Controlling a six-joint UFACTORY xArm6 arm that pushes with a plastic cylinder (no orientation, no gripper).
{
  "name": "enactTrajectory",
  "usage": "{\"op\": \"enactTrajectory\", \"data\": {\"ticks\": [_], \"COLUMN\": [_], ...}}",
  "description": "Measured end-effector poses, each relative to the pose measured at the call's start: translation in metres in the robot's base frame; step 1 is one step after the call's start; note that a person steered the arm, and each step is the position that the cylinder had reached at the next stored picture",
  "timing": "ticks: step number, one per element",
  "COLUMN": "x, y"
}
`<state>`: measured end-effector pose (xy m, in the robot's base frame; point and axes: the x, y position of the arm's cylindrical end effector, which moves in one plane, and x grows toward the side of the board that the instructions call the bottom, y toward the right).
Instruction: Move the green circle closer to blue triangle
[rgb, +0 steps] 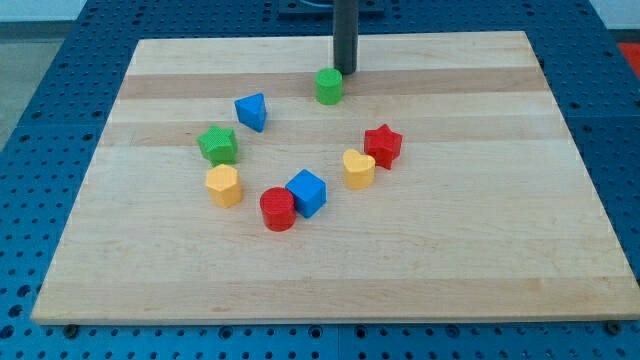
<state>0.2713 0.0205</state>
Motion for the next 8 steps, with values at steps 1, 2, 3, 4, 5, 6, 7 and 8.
{"op": "enactTrajectory", "data": {"ticks": [1, 2, 3, 4, 5, 6, 7, 8], "x": [0.008, 0.008, 0.012, 0.019, 0.022, 0.023, 0.027, 0.029], "y": [0.01, 0.01, 0.008, 0.004, -0.004, -0.009, -0.011, -0.011]}}
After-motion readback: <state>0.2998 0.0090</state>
